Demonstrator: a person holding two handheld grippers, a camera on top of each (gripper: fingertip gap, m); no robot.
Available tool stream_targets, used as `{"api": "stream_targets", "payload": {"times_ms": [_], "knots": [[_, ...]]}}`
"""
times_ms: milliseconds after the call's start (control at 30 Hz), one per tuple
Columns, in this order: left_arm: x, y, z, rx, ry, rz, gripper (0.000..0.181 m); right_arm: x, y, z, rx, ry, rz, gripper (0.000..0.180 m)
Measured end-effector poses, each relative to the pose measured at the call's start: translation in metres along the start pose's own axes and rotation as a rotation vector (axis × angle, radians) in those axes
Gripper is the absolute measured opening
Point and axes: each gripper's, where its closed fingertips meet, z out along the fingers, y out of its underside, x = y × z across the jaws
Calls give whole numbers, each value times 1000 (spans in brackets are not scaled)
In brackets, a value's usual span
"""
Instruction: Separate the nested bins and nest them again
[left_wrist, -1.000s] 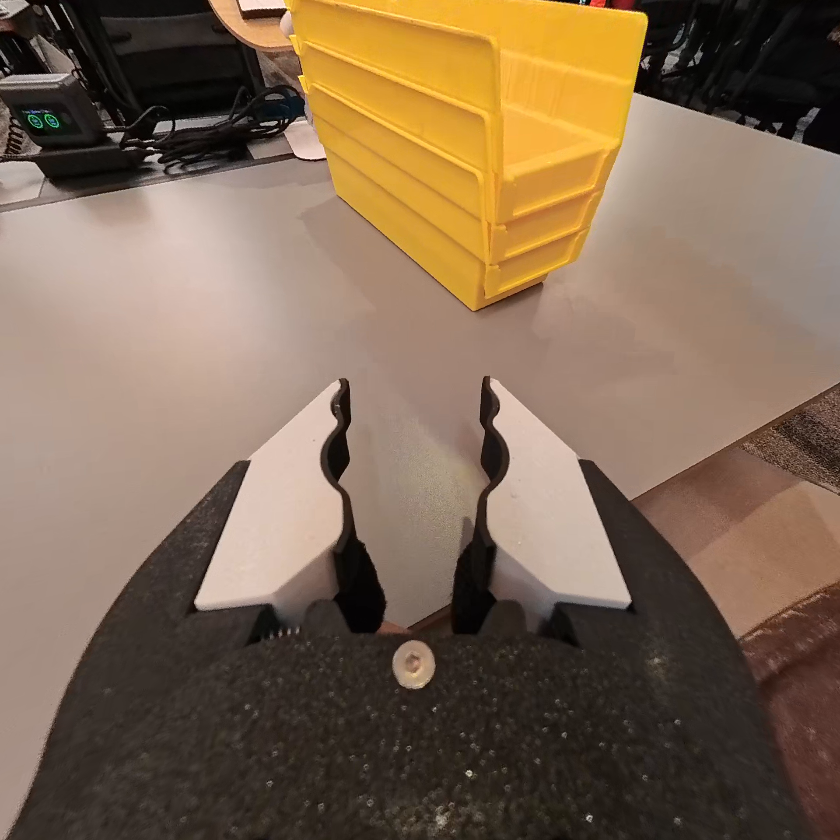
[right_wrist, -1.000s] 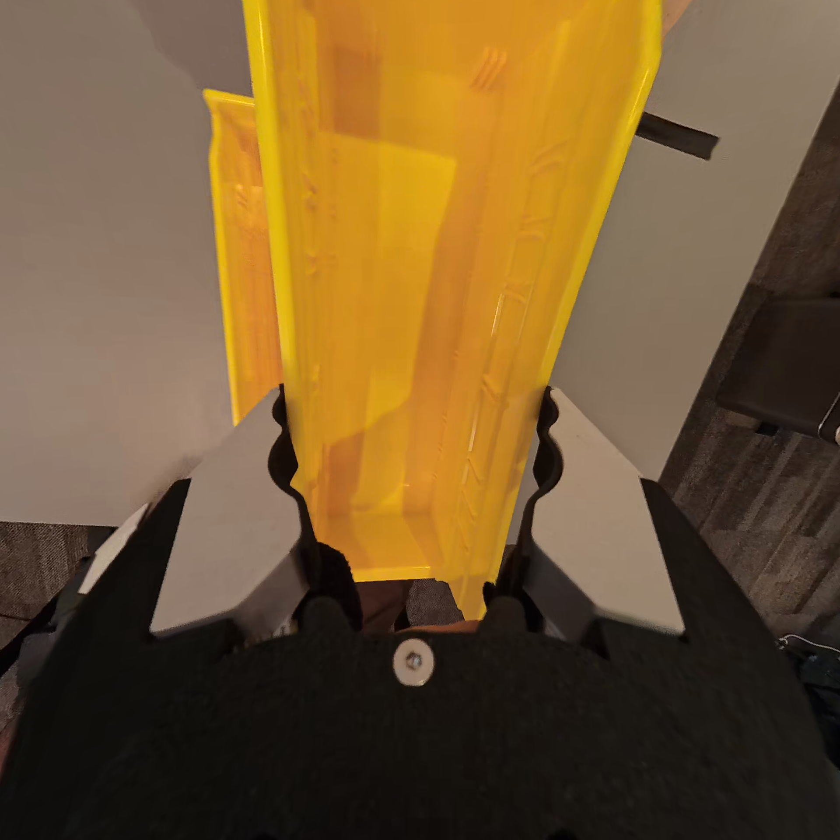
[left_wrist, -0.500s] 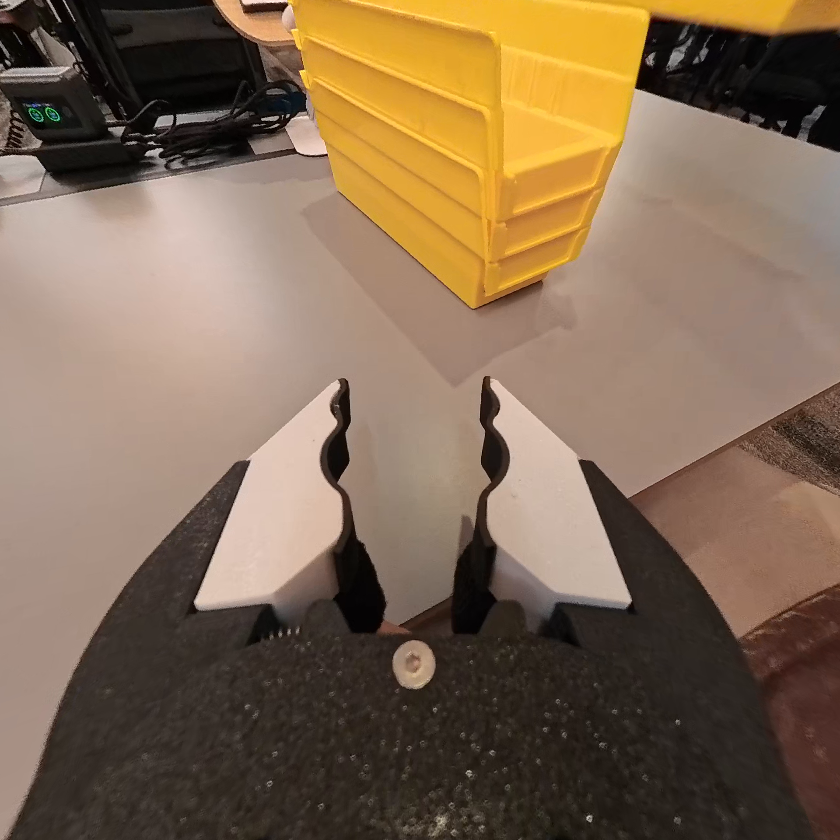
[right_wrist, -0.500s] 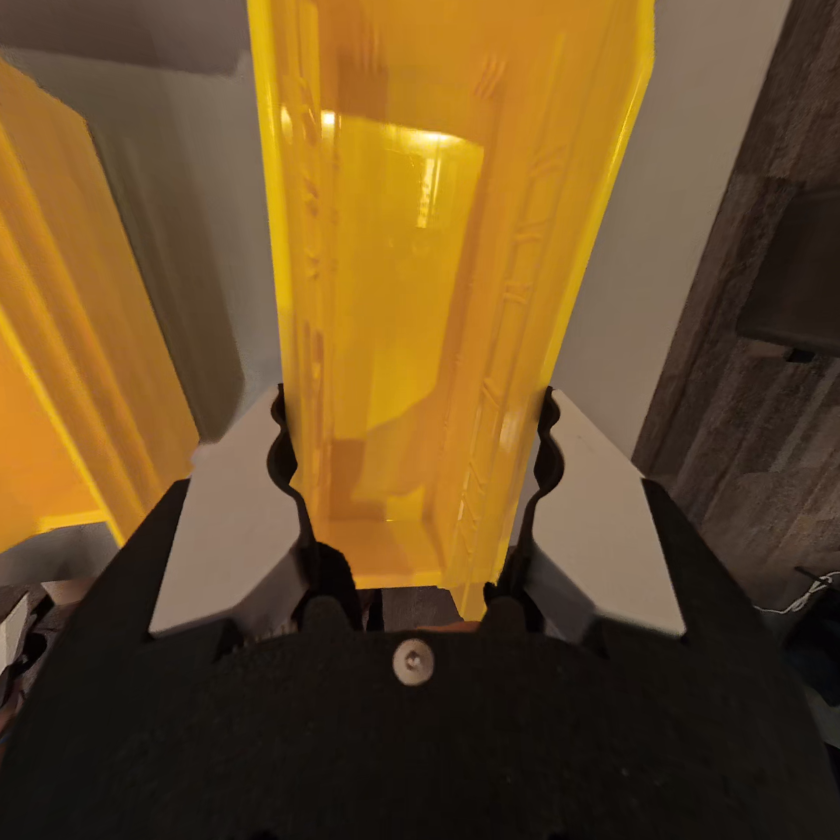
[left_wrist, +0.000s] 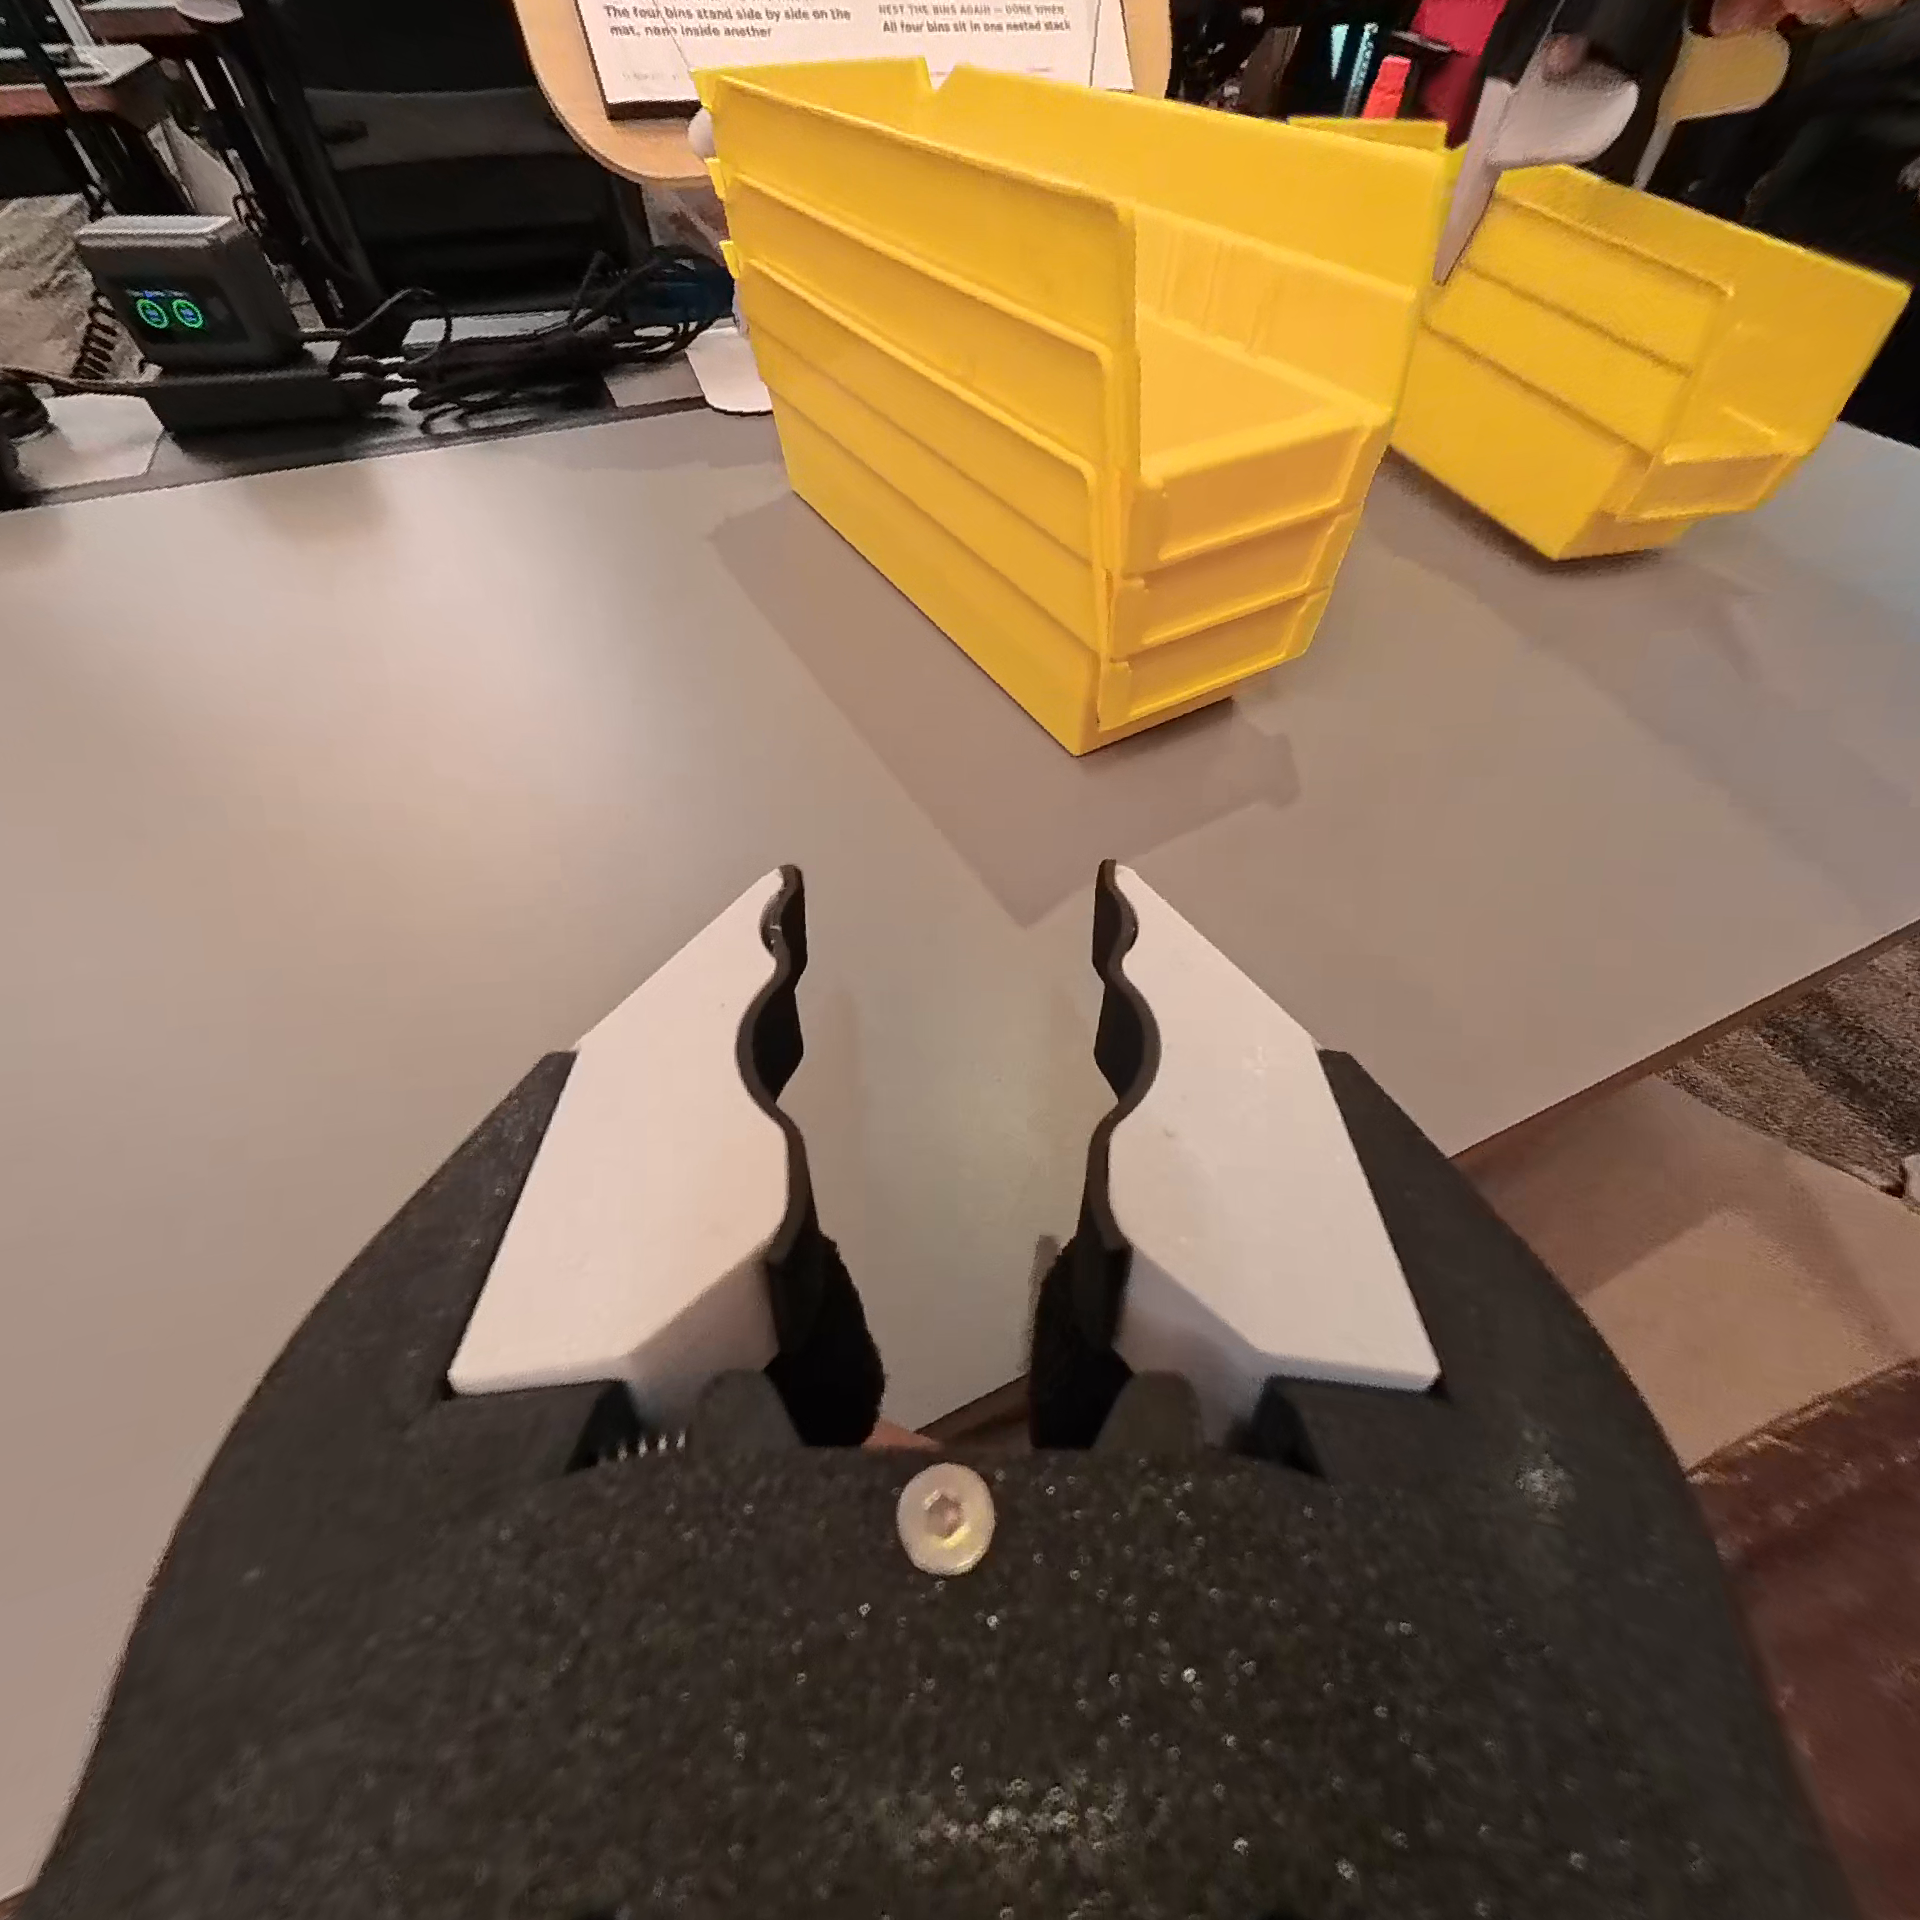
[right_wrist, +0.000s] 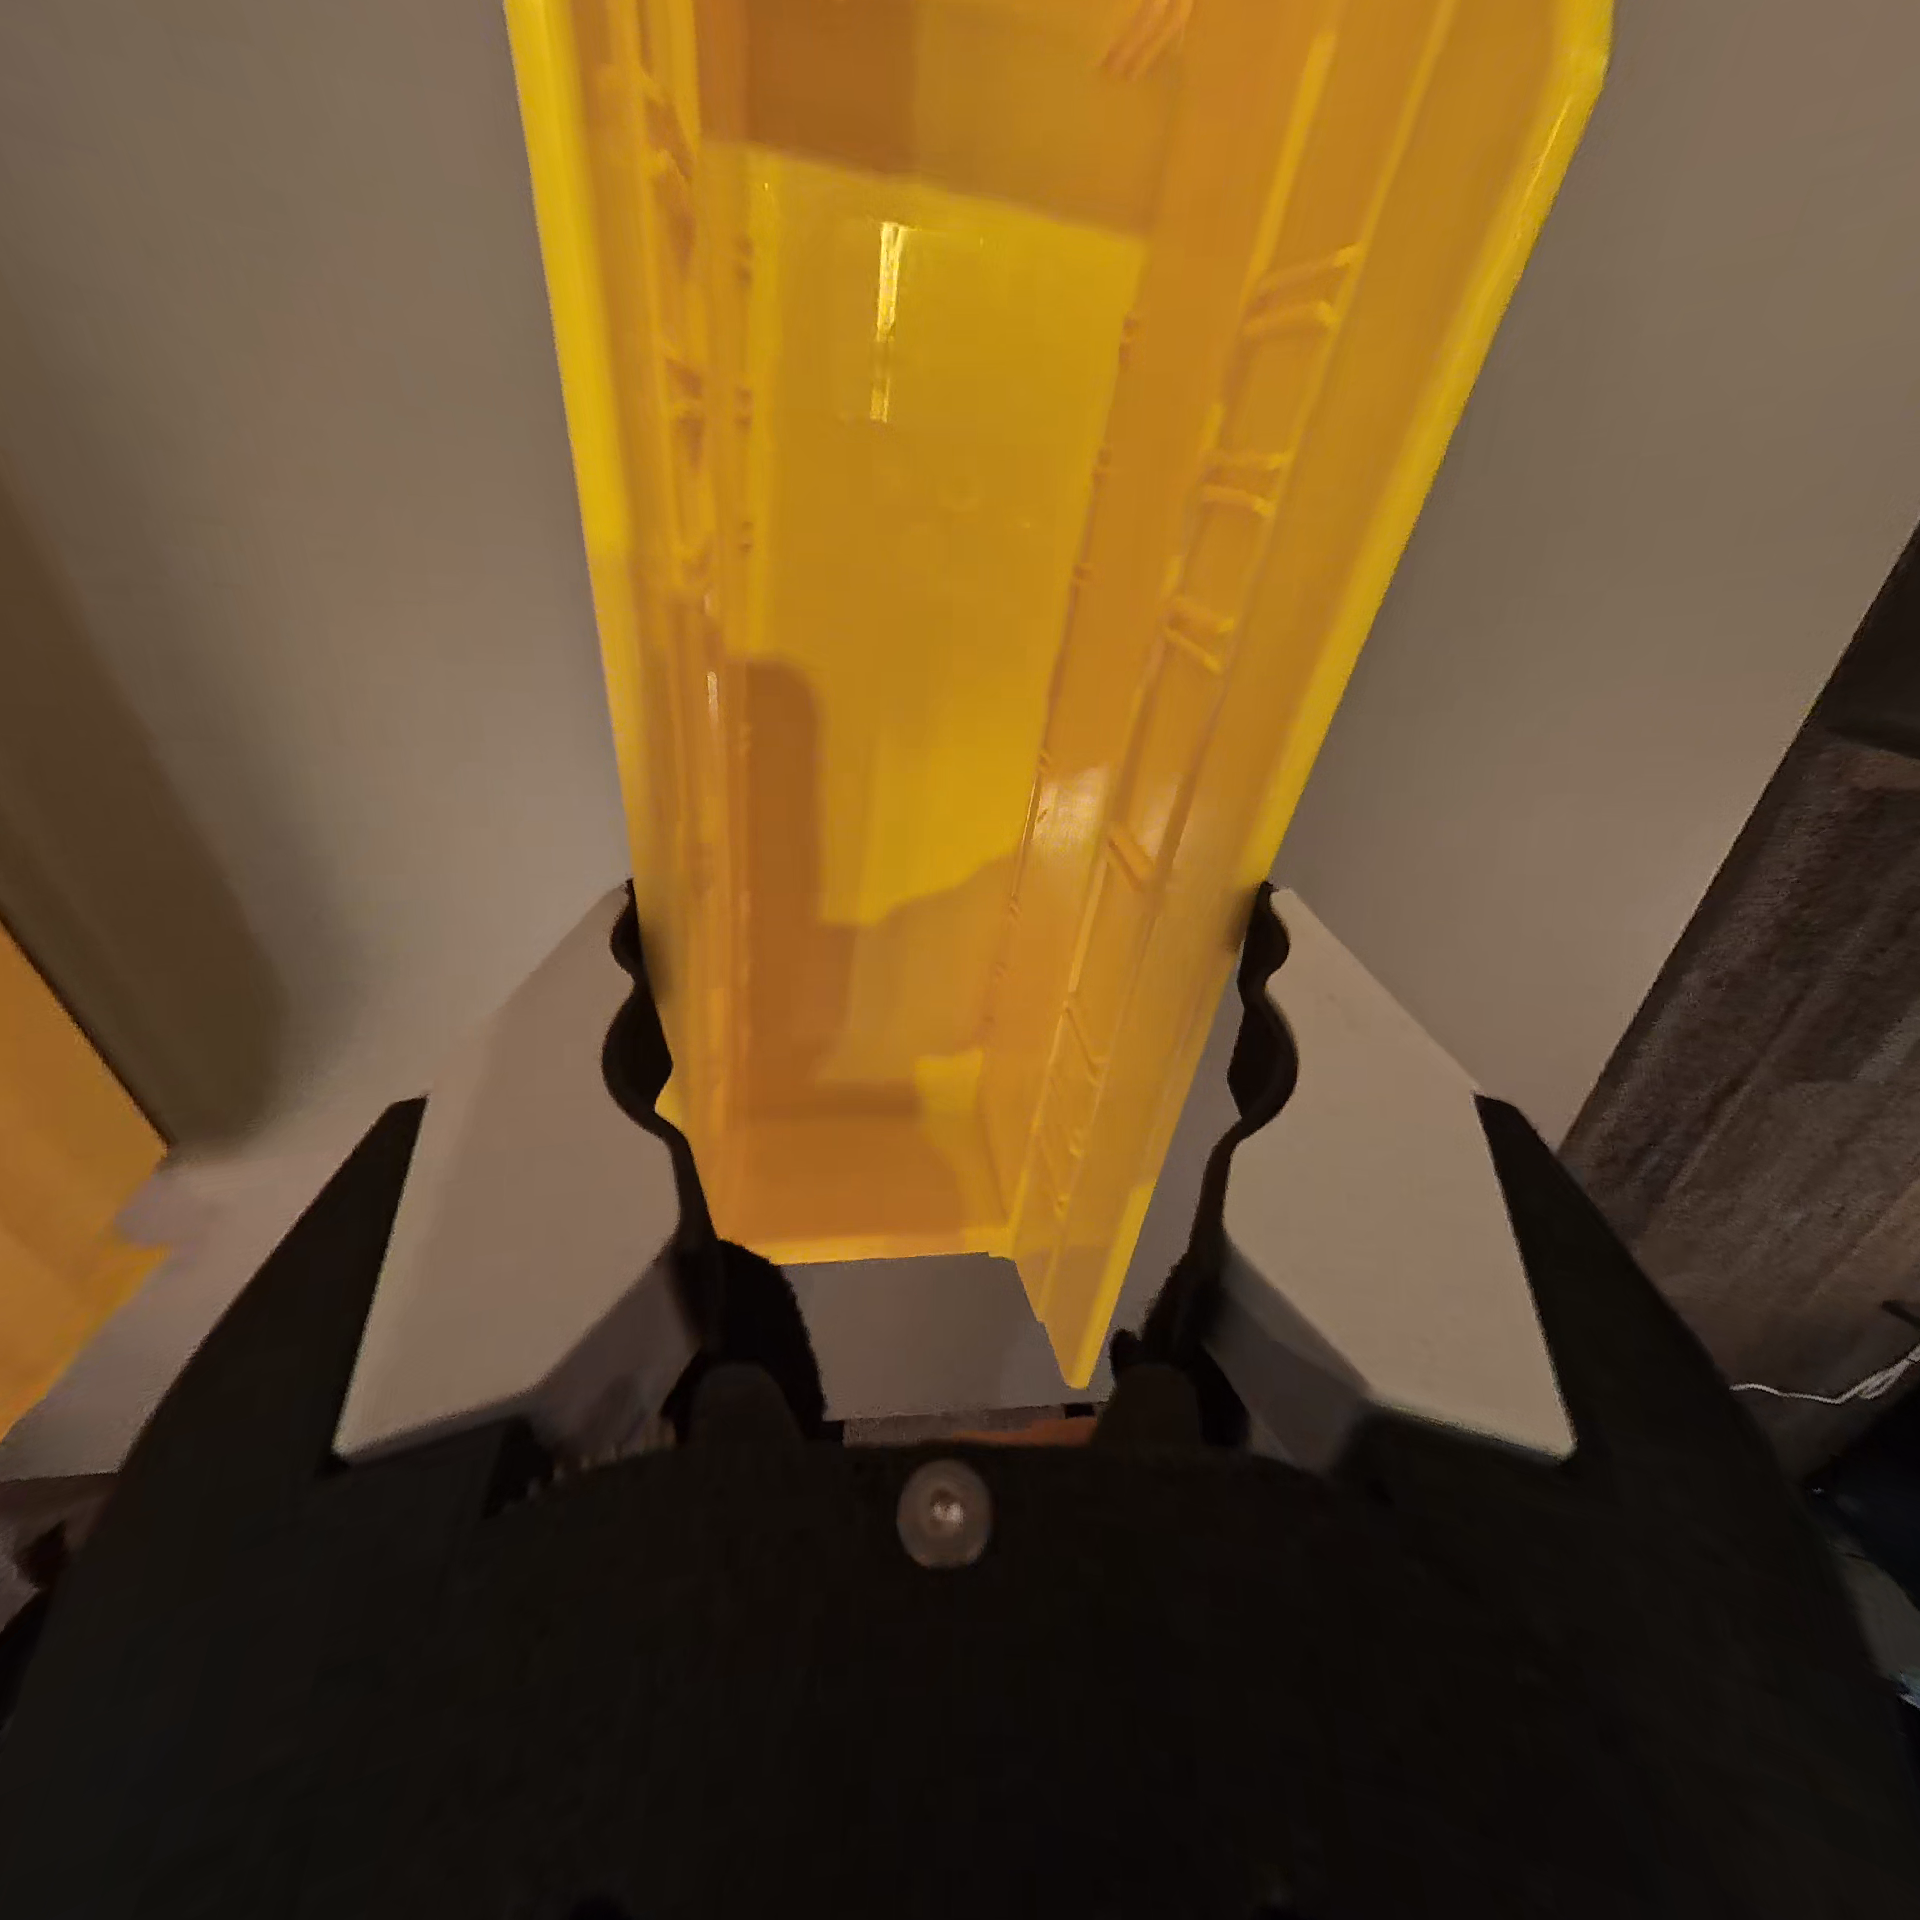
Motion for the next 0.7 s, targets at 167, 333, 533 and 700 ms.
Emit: {"api": "stream_targets", "payload": {"times_ms": [167, 333, 533, 700], "knots": [[-5, 4, 3, -18, -3, -6, 54, 1, 2, 11, -3, 12, -3, 112], [-8, 6, 3, -26, -9, -14, 55, -5, -3, 13, 2, 45, -19, 115], [2, 10, 6, -57, 36, -44, 53, -12, -1, 18, -3, 84, -18, 126], [6, 10, 6, -54, 34, -25, 61, -13, -3, 17, 45, 136, -46, 131]]}}
